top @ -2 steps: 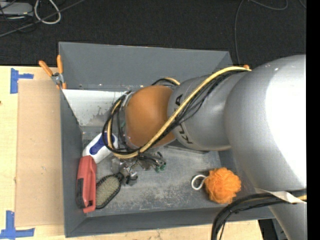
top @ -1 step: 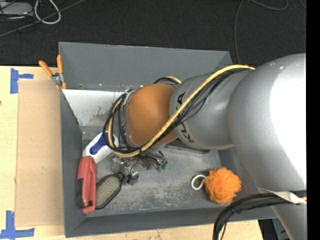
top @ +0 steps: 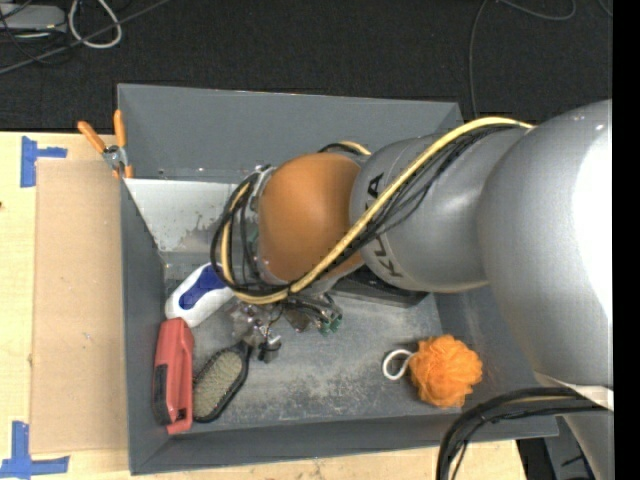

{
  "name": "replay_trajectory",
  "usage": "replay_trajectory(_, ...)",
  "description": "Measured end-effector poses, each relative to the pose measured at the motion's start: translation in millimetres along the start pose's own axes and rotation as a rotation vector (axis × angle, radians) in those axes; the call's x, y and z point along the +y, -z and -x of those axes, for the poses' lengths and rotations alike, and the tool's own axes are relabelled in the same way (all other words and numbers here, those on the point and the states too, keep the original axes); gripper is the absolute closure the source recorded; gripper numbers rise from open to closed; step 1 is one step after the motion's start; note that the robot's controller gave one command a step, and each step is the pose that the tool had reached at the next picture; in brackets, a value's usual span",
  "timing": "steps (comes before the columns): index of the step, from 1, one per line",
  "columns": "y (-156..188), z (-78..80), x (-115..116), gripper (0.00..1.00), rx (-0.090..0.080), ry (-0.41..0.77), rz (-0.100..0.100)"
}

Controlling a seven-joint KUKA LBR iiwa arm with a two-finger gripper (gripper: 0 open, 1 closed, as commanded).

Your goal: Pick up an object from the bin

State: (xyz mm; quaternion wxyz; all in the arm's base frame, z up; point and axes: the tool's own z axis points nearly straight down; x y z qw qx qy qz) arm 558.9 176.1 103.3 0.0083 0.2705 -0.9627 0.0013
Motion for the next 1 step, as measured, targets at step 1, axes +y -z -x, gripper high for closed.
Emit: replay_trajectory(1,35.4,1.8,0.6,1.0,-0.007,0.0,-0.001)
